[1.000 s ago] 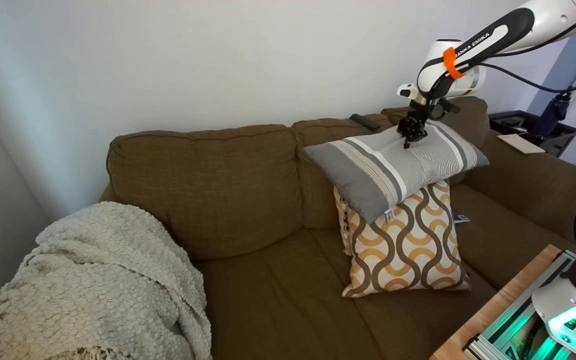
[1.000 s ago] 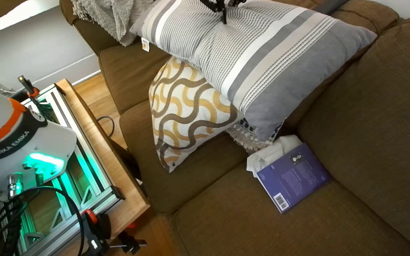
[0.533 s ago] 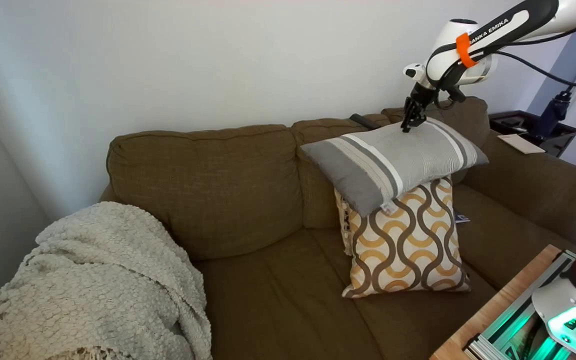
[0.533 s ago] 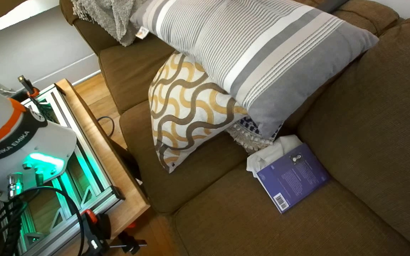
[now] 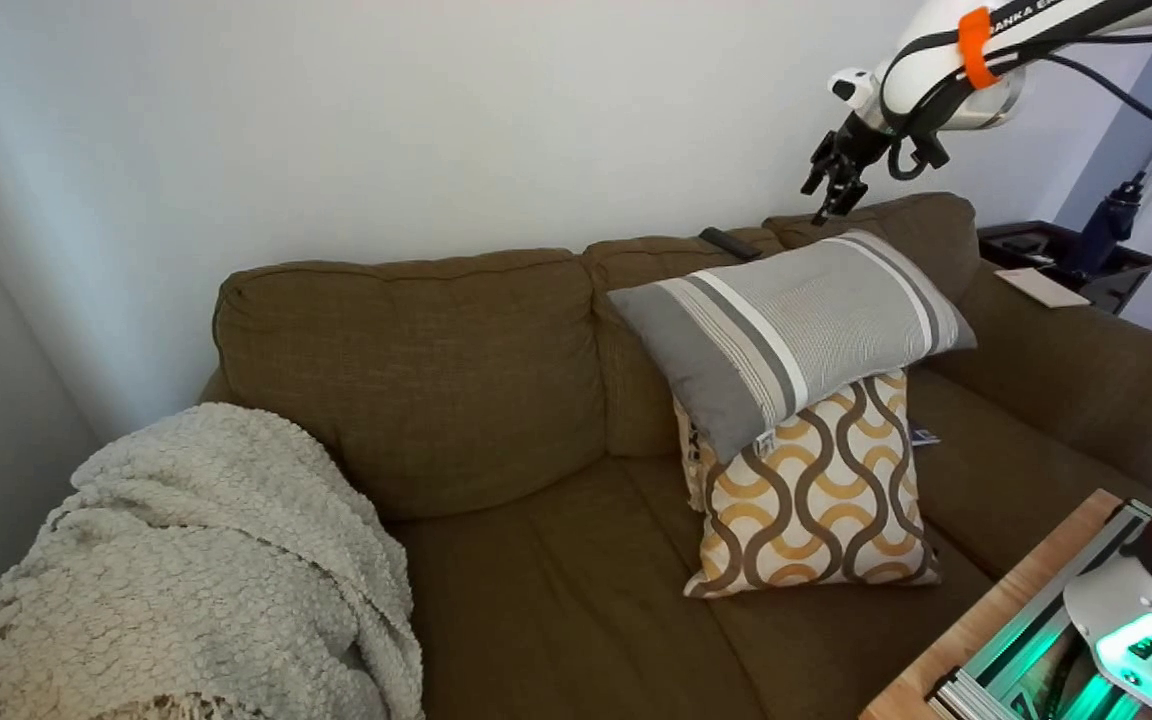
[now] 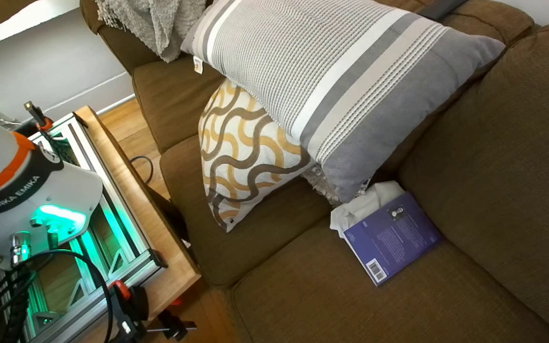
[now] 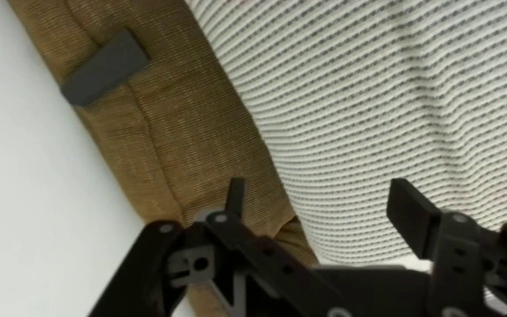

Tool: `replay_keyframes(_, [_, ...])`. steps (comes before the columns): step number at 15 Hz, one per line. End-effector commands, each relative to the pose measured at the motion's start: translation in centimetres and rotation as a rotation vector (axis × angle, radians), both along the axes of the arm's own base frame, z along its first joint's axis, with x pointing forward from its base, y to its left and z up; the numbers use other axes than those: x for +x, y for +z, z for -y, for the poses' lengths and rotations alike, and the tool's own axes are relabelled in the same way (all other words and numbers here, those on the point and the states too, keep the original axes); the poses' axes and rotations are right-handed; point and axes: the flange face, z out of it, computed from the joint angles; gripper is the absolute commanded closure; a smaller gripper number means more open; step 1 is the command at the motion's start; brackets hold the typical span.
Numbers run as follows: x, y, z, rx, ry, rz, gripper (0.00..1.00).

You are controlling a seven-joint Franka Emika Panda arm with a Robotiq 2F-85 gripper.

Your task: Put the big pillow on top of the small two pillows

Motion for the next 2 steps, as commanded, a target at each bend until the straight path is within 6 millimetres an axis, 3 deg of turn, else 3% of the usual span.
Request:
replay_keyframes(1, [-0.4,1.4,0.0,0.002,-0.009,0.056,0.09])
replay_keyframes(2, [-0.9,2.5,0.1,0.004,-0.015,0.096,0.02])
